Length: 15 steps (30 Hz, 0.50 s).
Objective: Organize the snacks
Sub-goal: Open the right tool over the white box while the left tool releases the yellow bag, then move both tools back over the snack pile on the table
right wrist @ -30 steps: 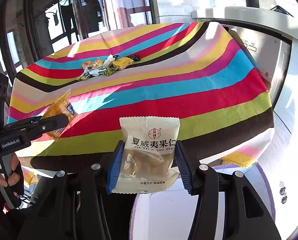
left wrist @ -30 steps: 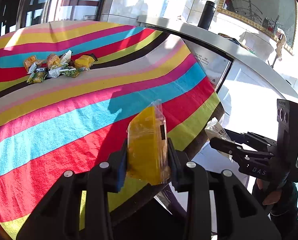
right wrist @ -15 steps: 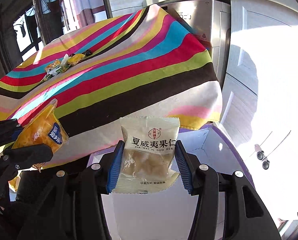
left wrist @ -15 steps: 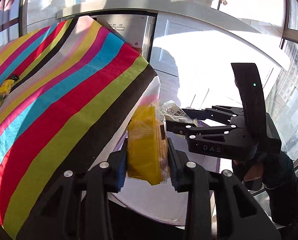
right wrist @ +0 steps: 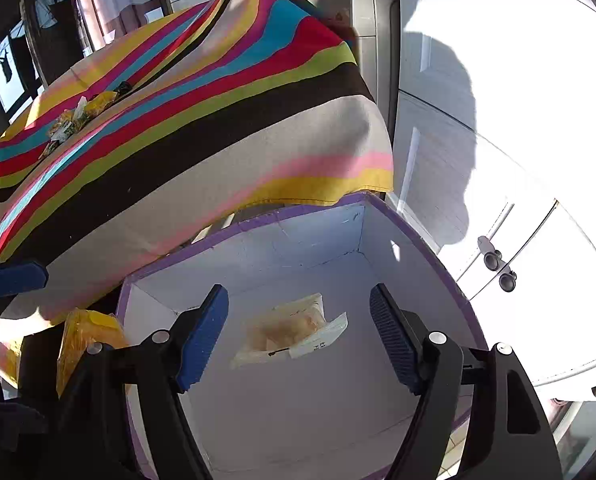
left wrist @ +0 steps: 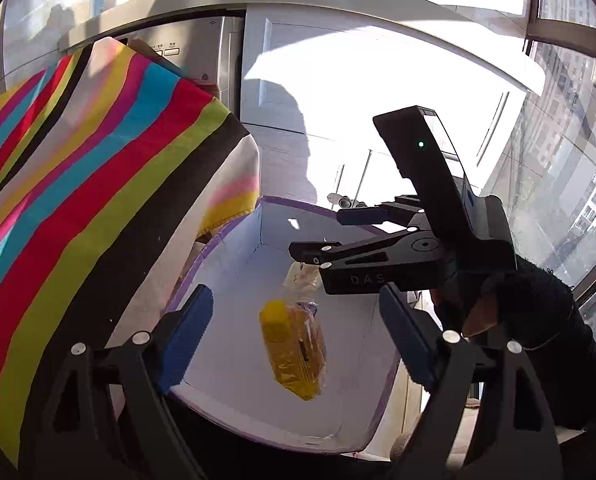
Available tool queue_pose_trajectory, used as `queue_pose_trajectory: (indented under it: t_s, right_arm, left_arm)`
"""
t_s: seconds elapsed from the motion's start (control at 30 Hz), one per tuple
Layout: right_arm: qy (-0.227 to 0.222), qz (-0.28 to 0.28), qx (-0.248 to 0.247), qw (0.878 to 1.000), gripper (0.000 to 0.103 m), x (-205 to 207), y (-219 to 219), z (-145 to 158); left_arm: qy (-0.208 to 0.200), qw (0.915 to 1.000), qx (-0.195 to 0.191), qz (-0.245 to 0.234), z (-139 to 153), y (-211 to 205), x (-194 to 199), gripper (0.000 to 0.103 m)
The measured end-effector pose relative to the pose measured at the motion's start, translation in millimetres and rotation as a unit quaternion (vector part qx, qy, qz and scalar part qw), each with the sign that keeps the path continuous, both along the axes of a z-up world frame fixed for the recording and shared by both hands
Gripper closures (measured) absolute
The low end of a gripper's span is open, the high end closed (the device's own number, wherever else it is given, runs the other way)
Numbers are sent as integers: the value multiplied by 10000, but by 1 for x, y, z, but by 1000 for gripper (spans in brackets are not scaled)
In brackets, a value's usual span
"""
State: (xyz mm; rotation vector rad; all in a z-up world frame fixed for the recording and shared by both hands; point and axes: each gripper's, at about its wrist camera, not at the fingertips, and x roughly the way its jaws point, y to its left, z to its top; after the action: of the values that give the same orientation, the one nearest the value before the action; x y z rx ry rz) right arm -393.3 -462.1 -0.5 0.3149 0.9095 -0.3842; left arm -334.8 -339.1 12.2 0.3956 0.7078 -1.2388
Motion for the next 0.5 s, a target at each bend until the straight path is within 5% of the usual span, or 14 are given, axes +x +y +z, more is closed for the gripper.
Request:
queue_pose_trajectory:
  t_s: [0.3,0.5]
  right_arm:
    - [-287,-51,59,9996,21,3,2,7]
    - [-215,211,416,9987,19,15,15,6]
  left_arm:
    - [-734,9955,7,592,17,26,18,2]
    - [-1083,9800,-111,1668,40,79,68,2]
